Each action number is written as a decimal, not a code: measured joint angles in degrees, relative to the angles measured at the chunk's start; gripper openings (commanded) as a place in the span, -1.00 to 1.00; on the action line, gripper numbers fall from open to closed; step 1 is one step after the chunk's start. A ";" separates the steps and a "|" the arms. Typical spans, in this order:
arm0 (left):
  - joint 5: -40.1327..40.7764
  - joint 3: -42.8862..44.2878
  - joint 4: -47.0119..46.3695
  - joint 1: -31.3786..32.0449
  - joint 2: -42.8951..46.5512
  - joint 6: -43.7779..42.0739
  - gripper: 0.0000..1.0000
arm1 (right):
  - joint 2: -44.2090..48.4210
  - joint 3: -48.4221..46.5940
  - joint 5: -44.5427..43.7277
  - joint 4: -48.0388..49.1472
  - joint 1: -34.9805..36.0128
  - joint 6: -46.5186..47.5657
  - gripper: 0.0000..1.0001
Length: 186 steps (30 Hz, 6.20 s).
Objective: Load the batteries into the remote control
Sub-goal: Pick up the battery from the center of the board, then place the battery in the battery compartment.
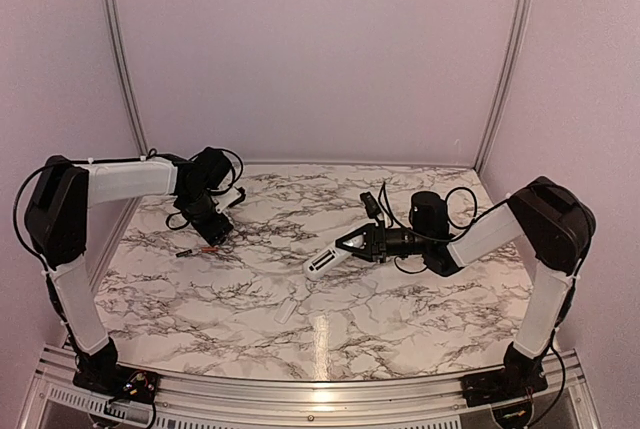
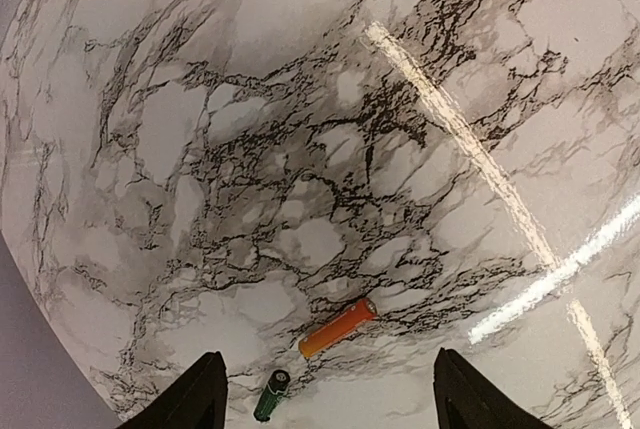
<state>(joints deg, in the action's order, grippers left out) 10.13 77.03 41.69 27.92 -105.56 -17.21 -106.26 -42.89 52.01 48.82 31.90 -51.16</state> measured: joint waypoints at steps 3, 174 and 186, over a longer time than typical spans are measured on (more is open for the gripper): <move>1.09 0.00 0.37 -0.26 -1.84 -0.79 0.37 | 0.00 0.00 0.20 0.00 0.00 0.00 -1.00; -13.09 -20.04 -45.20 30.42 14.82 10.36 -0.51 | 12.70 0.46 -7.80 -9.49 6.32 1.68 -1.00; -13.66 -19.56 -44.00 30.60 14.82 10.32 -0.32 | 12.70 0.46 -8.13 -9.51 6.27 1.88 -1.00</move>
<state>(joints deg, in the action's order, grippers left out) -3.53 57.47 -2.31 58.52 -90.74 -6.90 -93.56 -42.44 43.88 39.31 38.17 -49.28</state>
